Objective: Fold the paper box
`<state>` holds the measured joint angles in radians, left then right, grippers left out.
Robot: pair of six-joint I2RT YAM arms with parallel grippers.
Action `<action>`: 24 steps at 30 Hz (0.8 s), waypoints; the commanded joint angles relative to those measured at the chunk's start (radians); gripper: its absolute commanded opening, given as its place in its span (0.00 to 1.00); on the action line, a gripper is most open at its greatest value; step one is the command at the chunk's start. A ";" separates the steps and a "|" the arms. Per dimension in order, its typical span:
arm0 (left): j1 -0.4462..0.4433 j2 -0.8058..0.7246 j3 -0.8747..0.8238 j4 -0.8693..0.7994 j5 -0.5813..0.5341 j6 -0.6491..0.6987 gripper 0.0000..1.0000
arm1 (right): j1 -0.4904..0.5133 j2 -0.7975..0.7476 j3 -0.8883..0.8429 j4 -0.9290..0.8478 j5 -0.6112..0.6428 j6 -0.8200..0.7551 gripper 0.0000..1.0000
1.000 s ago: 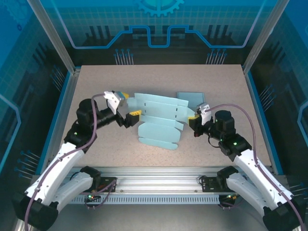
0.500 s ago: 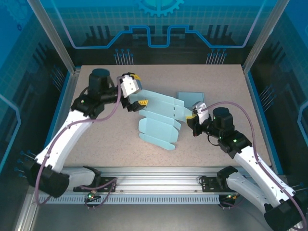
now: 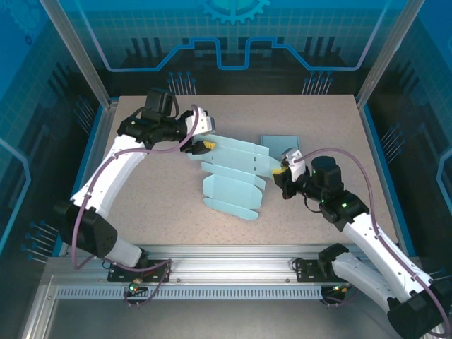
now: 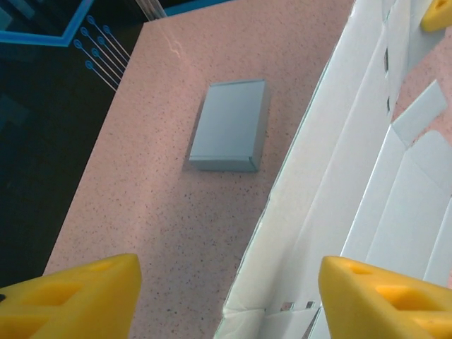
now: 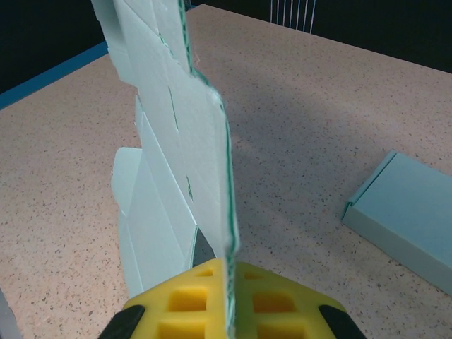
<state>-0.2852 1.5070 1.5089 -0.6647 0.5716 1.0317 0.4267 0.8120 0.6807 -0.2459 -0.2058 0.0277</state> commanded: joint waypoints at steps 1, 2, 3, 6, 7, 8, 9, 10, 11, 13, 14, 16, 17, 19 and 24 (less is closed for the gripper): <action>0.006 0.023 0.040 -0.025 0.003 0.034 0.55 | 0.012 0.007 0.034 0.022 -0.020 -0.017 0.00; 0.006 0.029 0.042 -0.028 0.005 0.034 0.50 | 0.013 0.010 0.033 0.023 -0.020 -0.018 0.00; 0.006 0.031 0.043 -0.034 0.007 0.032 0.48 | 0.012 0.014 0.034 0.024 -0.019 -0.018 0.00; 0.006 0.030 0.033 -0.041 0.012 0.036 0.40 | 0.012 0.026 0.033 0.031 -0.015 -0.016 0.00; 0.006 0.029 0.025 -0.041 0.008 0.037 0.39 | 0.012 0.030 0.032 0.035 -0.012 -0.014 0.00; 0.006 0.027 0.017 -0.041 0.004 0.040 0.35 | 0.012 0.033 0.032 0.038 -0.011 -0.013 0.00; 0.006 0.025 0.007 -0.039 -0.002 0.041 0.33 | 0.012 0.037 0.032 0.043 -0.005 -0.012 0.00; 0.004 0.021 -0.007 -0.036 -0.008 0.040 0.32 | 0.012 0.042 0.030 0.048 0.001 -0.010 0.00; 0.004 0.015 -0.023 -0.028 -0.012 0.037 0.28 | 0.012 0.046 0.029 0.052 0.005 -0.009 0.00; -0.001 -0.004 -0.073 0.015 -0.024 0.023 0.27 | 0.012 0.058 0.029 0.060 0.012 -0.006 0.00; -0.004 -0.012 -0.098 0.034 -0.029 0.021 0.26 | 0.012 0.062 0.029 0.067 0.017 -0.003 0.00; -0.011 -0.022 -0.139 0.064 -0.043 0.016 0.26 | 0.011 0.071 0.025 0.079 0.029 0.000 0.00; -0.014 -0.022 -0.150 0.064 -0.049 0.016 0.26 | 0.009 0.074 0.023 0.085 0.033 0.001 0.00; -0.021 -0.012 -0.155 0.058 -0.064 0.016 0.24 | 0.006 0.080 0.021 0.097 0.038 0.004 0.00; -0.057 0.028 -0.149 0.051 -0.154 0.019 0.17 | -0.006 0.088 0.017 0.121 0.046 0.022 0.00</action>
<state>-0.3180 1.5124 1.3678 -0.6186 0.4709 1.0466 0.4255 0.8986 0.6807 -0.1928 -0.1650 0.0280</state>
